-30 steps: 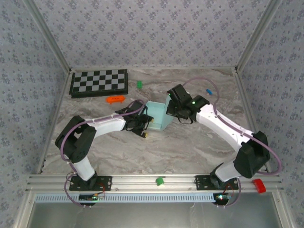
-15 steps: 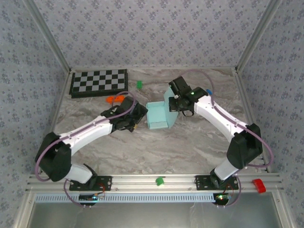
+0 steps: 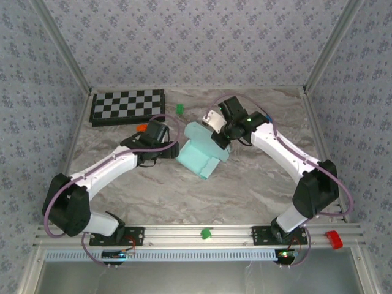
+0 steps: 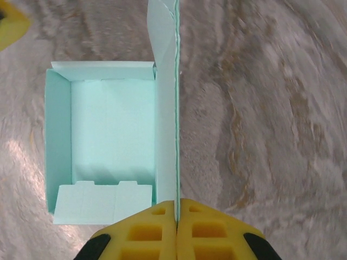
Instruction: Fold the paper box
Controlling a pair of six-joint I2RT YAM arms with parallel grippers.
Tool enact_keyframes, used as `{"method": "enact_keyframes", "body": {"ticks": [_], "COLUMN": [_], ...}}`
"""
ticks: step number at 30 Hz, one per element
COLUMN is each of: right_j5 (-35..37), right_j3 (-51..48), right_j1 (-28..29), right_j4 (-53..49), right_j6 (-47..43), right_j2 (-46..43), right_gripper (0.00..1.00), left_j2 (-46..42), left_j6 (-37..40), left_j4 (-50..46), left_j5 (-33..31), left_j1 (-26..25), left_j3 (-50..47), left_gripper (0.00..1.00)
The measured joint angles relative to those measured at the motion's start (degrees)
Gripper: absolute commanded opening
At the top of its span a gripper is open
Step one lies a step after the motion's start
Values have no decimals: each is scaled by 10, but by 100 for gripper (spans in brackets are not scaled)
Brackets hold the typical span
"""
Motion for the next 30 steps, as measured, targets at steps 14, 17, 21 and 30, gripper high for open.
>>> {"method": "enact_keyframes", "body": {"ticks": [14, 17, 21, 30], "right_j5": [-96, -97, -96, -82], "right_j3": [9, 25, 45, 57], "right_j1": [-17, -10, -4, -4], "right_j4": [-20, -22, -26, -3], "right_j6": [-270, -286, -300, -271], "right_j2": [8, 19, 35, 29], "right_gripper": [18, 31, 44, 59], "left_j2": [-70, -77, -78, -87], "left_j6": [130, 126, 119, 109], "left_j4": [66, 81, 96, 120], "left_j5": [76, 85, 90, 85], "left_j1": [7, 7, 7, 7], "left_j3": [-95, -117, -129, -136], "left_gripper": [82, 82, 81, 80]}}
